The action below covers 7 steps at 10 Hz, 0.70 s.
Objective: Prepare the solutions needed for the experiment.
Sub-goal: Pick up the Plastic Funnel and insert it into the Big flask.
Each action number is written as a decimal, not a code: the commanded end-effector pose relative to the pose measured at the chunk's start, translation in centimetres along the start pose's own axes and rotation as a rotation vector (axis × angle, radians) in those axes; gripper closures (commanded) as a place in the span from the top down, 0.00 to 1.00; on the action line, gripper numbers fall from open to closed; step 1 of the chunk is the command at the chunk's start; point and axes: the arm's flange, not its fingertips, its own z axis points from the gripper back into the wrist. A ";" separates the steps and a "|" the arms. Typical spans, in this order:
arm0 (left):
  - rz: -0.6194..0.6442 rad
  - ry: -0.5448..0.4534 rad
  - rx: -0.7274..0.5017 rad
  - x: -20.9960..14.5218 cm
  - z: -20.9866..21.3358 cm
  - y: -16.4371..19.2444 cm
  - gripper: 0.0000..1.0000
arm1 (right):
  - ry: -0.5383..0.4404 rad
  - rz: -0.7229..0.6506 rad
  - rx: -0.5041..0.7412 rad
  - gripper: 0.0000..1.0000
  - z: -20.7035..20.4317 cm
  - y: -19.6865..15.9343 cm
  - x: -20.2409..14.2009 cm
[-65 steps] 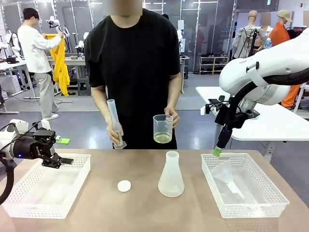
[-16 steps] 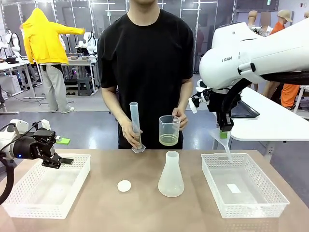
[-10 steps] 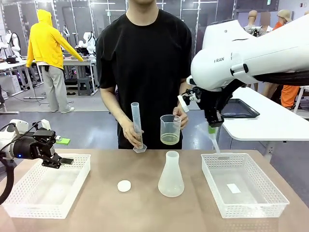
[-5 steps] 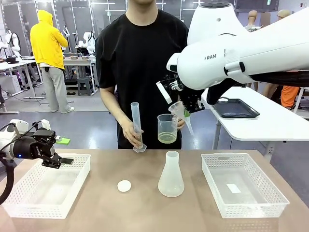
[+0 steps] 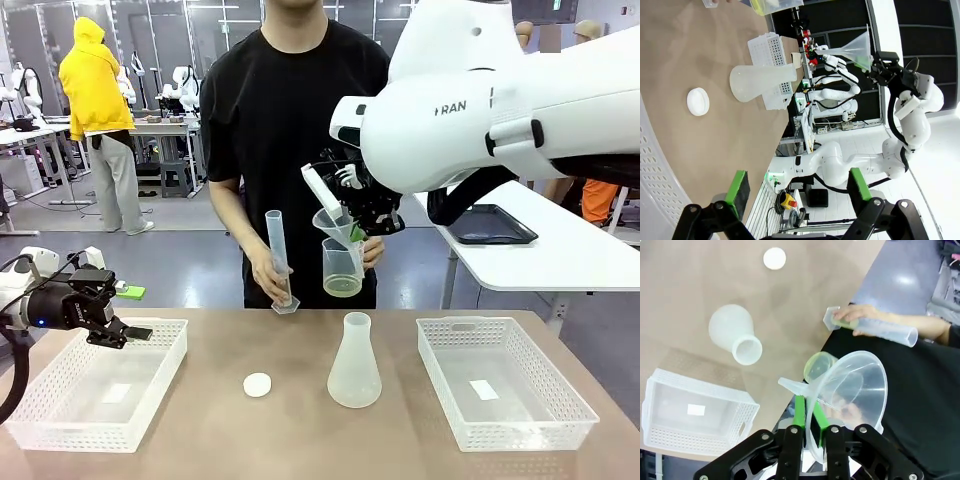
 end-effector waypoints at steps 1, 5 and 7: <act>-0.001 -0.013 0.008 0.2 -0.2 0.0 1.00 | -0.044 0.009 -0.025 0.06 0.3 1.8 -0.7; -0.001 -0.013 0.008 0.2 -0.2 0.0 1.00 | 0.000 0.000 0.000 0.06 0.0 0.0 0.0; -0.001 -0.013 0.008 0.2 -0.2 0.0 1.00 | 0.000 0.000 0.000 0.06 0.0 0.0 0.0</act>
